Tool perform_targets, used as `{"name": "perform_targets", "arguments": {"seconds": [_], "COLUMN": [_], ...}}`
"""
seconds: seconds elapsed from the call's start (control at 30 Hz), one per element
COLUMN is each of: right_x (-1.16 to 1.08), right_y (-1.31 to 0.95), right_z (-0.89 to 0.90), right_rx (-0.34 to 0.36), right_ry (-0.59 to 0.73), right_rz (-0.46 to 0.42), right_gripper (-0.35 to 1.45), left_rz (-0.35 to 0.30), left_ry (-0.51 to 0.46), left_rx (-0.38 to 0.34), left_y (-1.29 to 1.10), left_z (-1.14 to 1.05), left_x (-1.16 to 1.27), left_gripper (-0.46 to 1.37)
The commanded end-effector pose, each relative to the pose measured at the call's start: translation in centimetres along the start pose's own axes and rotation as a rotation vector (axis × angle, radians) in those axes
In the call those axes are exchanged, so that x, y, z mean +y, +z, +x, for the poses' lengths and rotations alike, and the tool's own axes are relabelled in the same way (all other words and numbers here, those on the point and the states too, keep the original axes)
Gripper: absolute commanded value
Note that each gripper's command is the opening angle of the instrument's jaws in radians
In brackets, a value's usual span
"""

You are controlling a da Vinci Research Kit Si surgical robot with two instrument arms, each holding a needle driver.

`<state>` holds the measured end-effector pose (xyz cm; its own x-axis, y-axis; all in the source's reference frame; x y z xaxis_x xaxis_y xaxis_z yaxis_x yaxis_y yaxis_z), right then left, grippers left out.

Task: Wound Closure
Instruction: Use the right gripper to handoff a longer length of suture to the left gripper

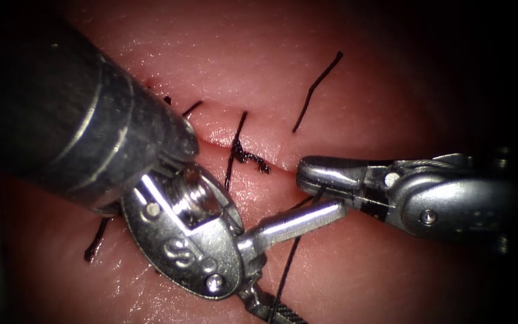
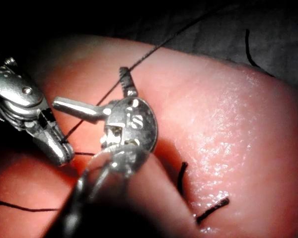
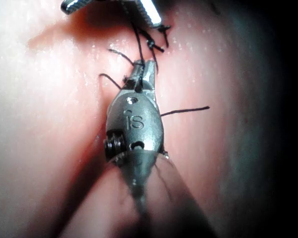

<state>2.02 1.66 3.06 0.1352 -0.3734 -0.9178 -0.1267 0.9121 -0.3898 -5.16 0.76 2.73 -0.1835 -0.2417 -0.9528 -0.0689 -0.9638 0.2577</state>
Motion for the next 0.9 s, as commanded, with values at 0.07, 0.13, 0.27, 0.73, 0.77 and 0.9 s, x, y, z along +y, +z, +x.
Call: {"name": "perform_targets", "arguments": {"seconds": [0.07,0.13,0.27,0.73,0.77,0.9], "right_x": [0.01,0.02,0.03,0.14,0.15,0.16], "right_y": [0.01,0.02,0.03,-0.04,-0.04,-0.04], "right_z": [-0.05,-0.09,-0.21,-0.5,-0.53,-0.62], "right_rx": [-0.002,-0.002,-0.01,-0.031,-0.034,-0.052], "right_ry": [0.002,0.0,0.005,0.024,0.023,0.029], "right_rz": [-0.008,-0.012,-0.01,-0.031,-0.033,-0.051], "right_gripper": [-0.35,-0.35,-0.35,-0.35,-0.35,-0.35], "left_rz": [0.004,0.006,0.007,0.008,0.008,0.009], "left_ry": [0.012,0.011,0.016,0.042,0.042,0.042], "left_rx": [0.002,0.004,0.007,0.005,0.005,0.004], "left_y": [0.0,-0.01,-0.02,-0.07,-0.08,-0.09], "left_z": [0.02,0.03,0.03,0.02,0.03,0.03], "left_x": [0.0,0.0,0.0,0.02,0.02,0.03], "left_gripper": [1.06,1.05,1.0,0.64,0.59,0.52]}}
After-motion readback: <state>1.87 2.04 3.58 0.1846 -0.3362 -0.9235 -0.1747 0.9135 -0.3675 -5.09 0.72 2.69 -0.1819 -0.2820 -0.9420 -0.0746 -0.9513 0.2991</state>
